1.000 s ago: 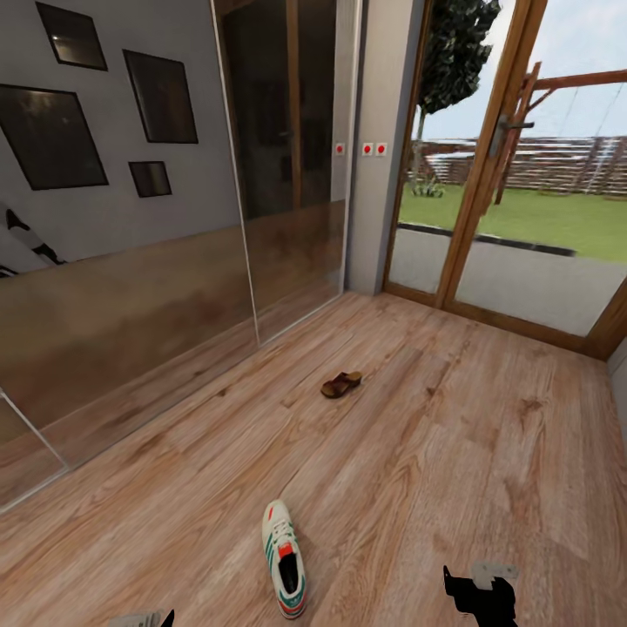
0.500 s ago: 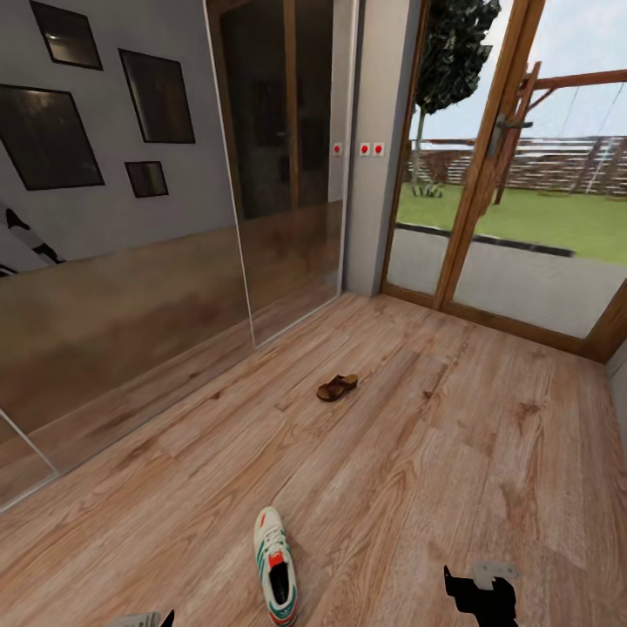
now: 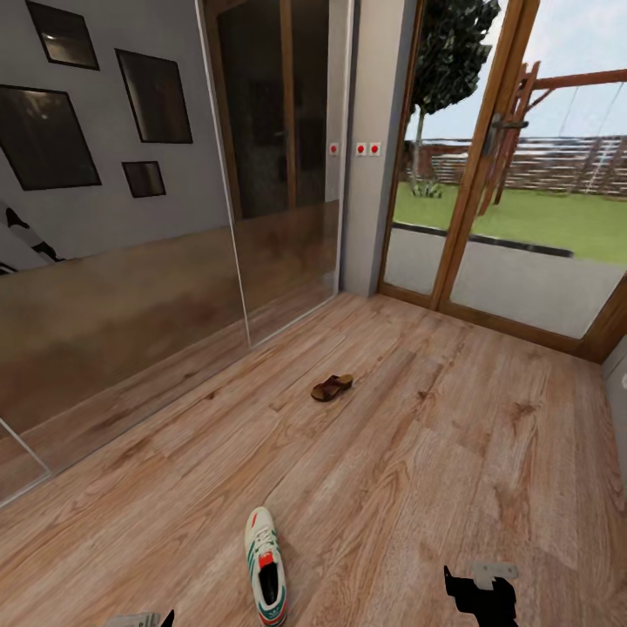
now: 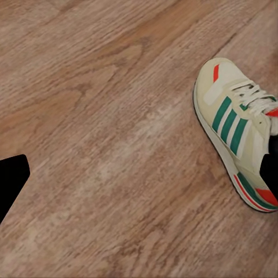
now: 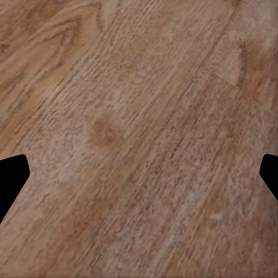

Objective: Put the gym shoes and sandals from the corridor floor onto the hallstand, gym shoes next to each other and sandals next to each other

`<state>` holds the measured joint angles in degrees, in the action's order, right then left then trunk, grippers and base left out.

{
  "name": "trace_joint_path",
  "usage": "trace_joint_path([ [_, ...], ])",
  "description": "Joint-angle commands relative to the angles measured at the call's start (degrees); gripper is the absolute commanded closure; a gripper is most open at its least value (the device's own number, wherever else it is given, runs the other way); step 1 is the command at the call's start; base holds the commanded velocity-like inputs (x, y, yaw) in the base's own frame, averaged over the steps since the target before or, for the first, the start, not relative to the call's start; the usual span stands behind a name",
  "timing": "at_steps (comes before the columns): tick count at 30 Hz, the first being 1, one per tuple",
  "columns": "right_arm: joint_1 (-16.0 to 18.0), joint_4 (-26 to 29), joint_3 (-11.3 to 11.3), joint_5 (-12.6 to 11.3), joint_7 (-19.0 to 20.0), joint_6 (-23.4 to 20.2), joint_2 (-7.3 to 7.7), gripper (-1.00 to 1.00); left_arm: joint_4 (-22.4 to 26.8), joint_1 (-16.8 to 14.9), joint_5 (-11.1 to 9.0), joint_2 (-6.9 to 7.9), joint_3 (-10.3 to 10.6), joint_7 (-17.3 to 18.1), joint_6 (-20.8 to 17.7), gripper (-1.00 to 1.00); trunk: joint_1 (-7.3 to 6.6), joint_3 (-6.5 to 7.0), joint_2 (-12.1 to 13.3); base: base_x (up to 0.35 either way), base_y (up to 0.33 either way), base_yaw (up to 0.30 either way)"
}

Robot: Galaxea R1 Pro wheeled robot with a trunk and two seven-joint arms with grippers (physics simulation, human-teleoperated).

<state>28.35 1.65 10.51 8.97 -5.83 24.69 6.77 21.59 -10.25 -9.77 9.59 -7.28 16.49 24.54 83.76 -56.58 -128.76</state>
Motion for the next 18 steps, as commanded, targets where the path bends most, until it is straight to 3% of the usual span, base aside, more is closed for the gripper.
trace_joint_path([
  [1,0.04,-0.07,0.39,0.61,-0.23,0.17,0.0,-1.0,-0.06,-0.03,-0.51,-0.01,-0.19,0.56,-0.01,-1.0,-0.01,-0.05,-0.02,0.0,-0.01,0.0],
  [18,0.04,-0.07,0.39,0.61,-0.28,0.18,0.0,-1.0,-0.06,-0.03,-0.49,-0.01,-0.19,0.56,-0.01,-1.0,-0.01,-0.05,-0.02,-0.017,-0.026,0.0],
])
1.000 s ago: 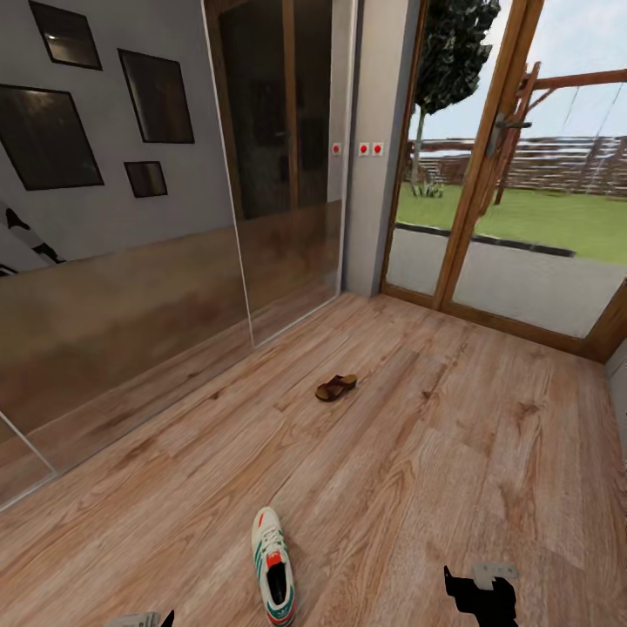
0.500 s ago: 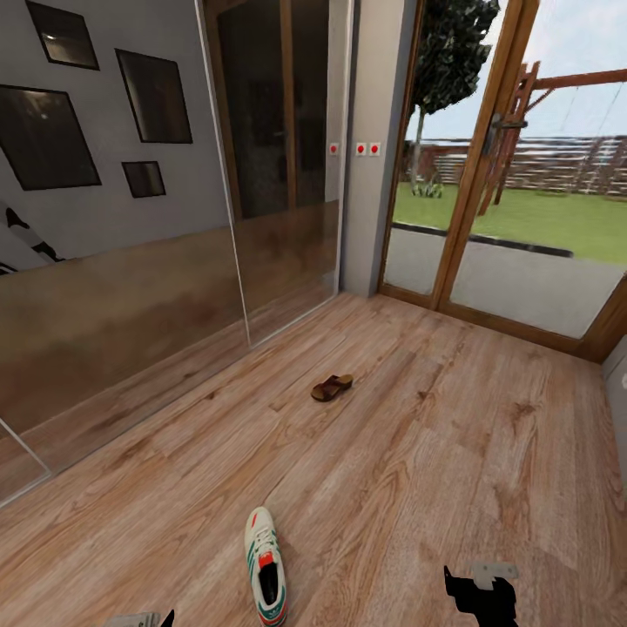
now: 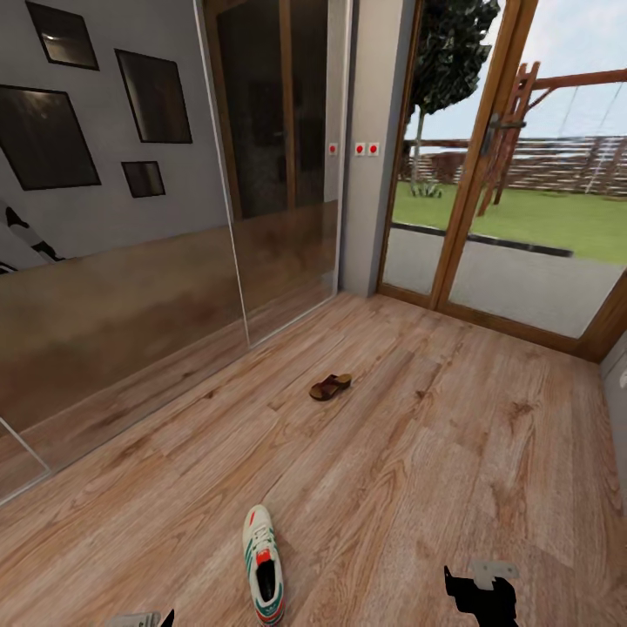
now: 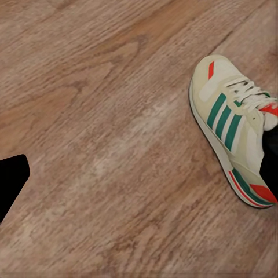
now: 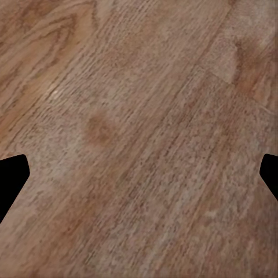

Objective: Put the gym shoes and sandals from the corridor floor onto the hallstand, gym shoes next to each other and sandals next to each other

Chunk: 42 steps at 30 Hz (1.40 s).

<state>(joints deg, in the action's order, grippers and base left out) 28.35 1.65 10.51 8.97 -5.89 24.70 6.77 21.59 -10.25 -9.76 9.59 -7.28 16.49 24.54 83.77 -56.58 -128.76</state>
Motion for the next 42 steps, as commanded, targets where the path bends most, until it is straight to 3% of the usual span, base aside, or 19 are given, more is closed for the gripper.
trace_joint_path([
  [1,0.04,-0.07,0.39,0.61,-0.22,0.17,0.0,-1.0,-0.06,-0.03,-0.51,-0.01,-0.2,0.56,-0.01,-1.0,-0.01,-0.05,-0.02,-0.011,-0.013,0.0],
  [42,0.04,0.02,0.39,0.43,-0.19,0.09,-0.18,-1.0,0.18,-0.08,-0.37,-0.15,0.12,0.47,-0.53,-1.0,-0.01,-0.05,-0.02,-0.029,-0.019,0.0],
])
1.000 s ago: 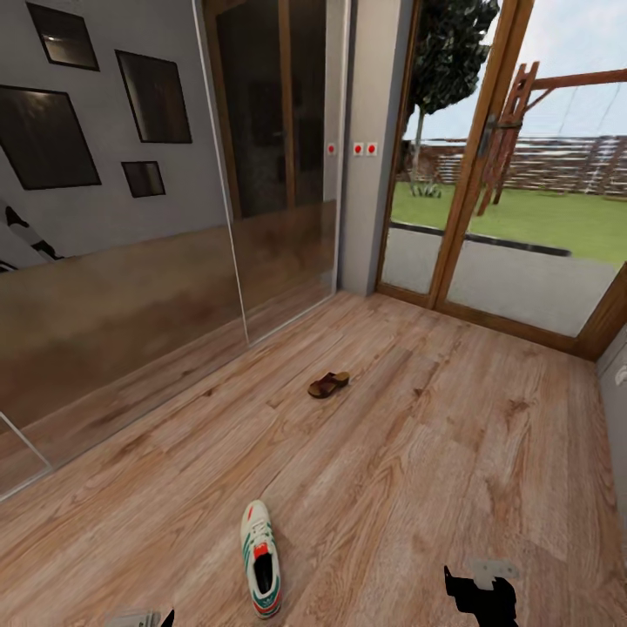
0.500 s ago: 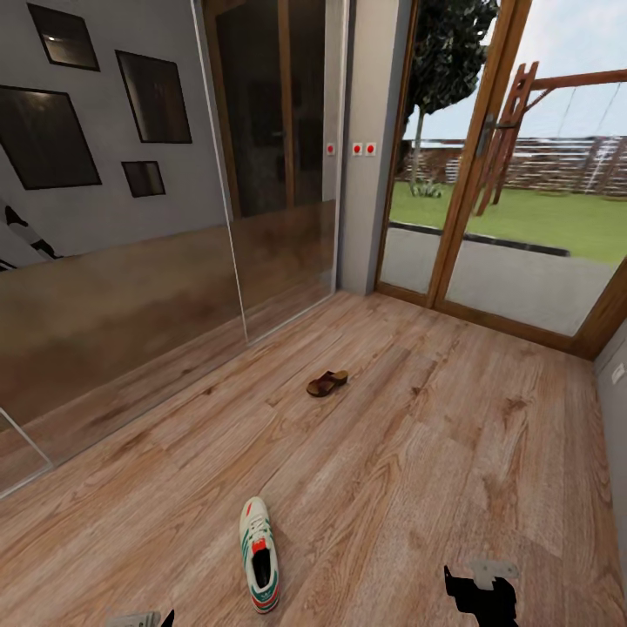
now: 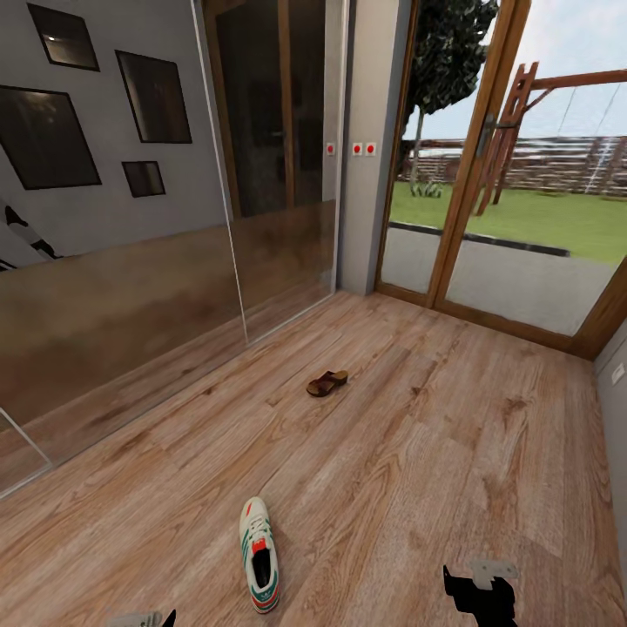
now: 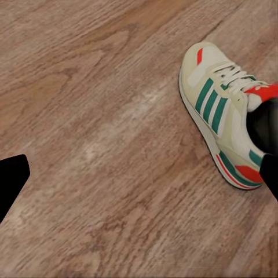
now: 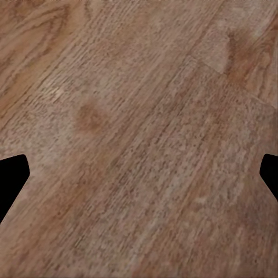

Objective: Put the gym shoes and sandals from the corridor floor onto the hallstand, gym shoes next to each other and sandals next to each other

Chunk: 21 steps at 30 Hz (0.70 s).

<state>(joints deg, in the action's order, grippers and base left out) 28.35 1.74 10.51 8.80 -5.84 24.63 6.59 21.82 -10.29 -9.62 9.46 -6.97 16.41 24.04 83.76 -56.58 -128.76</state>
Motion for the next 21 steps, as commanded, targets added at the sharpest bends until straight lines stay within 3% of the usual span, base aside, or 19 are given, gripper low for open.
trace_joint_path([
  [1,0.04,-0.05,0.39,0.61,-0.25,0.16,0.0,-1.0,0.04,-0.06,-0.53,-0.06,-0.17,0.52,-0.15,-1.0,-0.01,-0.05,-0.02,0.0,0.0,0.0],
  [5,0.04,0.08,0.34,0.61,-0.17,0.14,-0.05,-1.0,0.22,-0.97,-0.4,-1.54,-0.05,0.27,-1.12,-1.0,-0.01,-0.05,-0.02,0.0,0.0,0.0],
  [10,0.04,1.95,0.31,0.61,-0.07,0.09,-0.08,-1.0,-0.01,-4.46,0.11,-3.74,0.09,-2.33,-4.24,-1.0,-0.01,-0.05,-0.02,0.0,0.0,0.0],
  [21,0.04,17.23,-0.48,0.61,2.38,-1.22,-0.15,-1.0,0.33,-13.56,2.52,-6.75,0.19,-11.23,-17.78,-1.0,-0.01,-0.05,-0.02,0.0,0.0,0.0],
])
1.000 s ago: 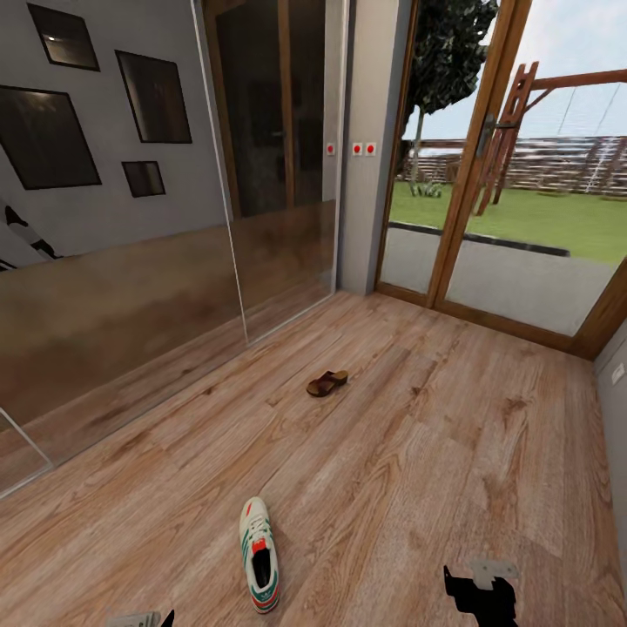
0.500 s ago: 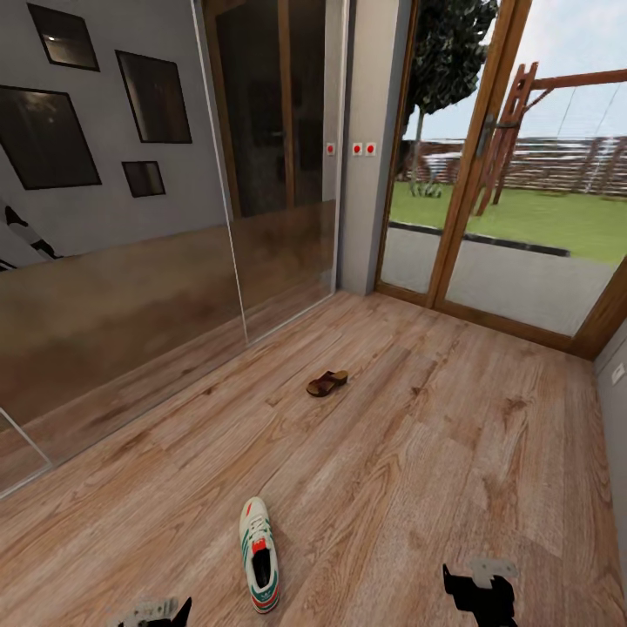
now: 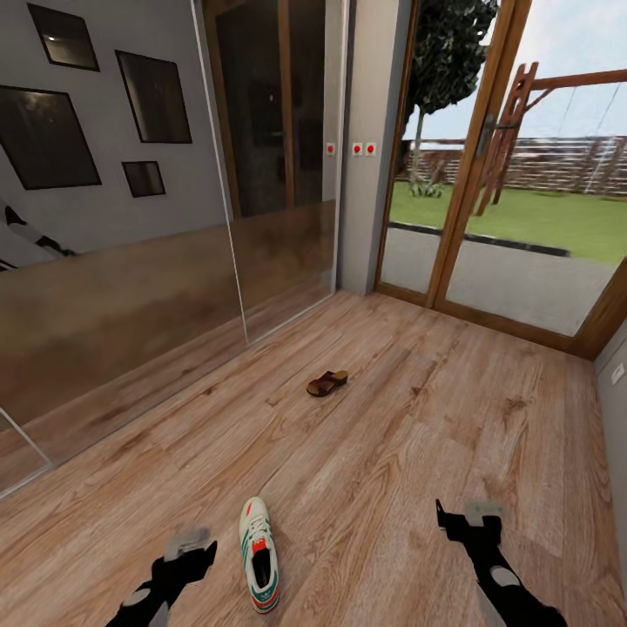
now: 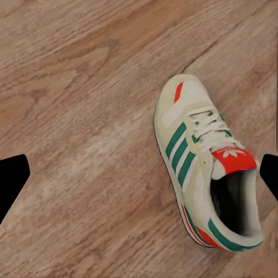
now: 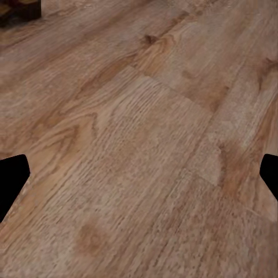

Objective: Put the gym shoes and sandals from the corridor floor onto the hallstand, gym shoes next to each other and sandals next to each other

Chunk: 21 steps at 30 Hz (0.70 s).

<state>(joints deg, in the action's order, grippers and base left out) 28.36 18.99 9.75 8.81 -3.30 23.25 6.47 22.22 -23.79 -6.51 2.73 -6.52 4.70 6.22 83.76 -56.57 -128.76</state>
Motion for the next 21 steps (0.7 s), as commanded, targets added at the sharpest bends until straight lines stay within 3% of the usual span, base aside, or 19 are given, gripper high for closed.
trace_joint_path([
  [1,0.03,1.23,0.05,0.6,0.6,-0.37,-0.03,-1.0,-0.04,-0.97,-0.31,-0.28,-0.23,-0.04,-1.02,-1.0,-0.01,-0.05,-0.02,0.0,0.0,0.0],
  [5,0.05,4.74,-0.68,0.6,3.09,-3.14,-0.04,-1.0,0.03,-3.58,0.61,-1.02,-0.22,-1.14,-3.79,-1.0,-0.01,-0.05,-0.02,0.0,0.0,0.0],
  [10,0.68,11.54,-1.49,0.48,7.01,-12.69,-0.05,-1.0,-0.03,-7.51,2.26,-2.08,-0.29,-2.3,-8.01,-1.0,-0.01,-0.05,-0.02,0.0,0.0,0.0],
  [16,1.24,18.96,-1.8,0.37,8.71,-21.54,-0.19,-1.0,0.0,-8.99,2.7,-2.66,-0.32,-2.71,-9.67,-1.0,-0.01,-0.05,-0.02,0.0,0.0,0.0],
  [21,1.36,22.29,-1.86,0.35,9.78,-25.14,-0.76,-1.0,0.16,-9.31,2.75,-3.21,-0.33,-2.8,-10.02,-1.0,-0.01,-0.05,-0.02,0.0,0.0,0.0],
])
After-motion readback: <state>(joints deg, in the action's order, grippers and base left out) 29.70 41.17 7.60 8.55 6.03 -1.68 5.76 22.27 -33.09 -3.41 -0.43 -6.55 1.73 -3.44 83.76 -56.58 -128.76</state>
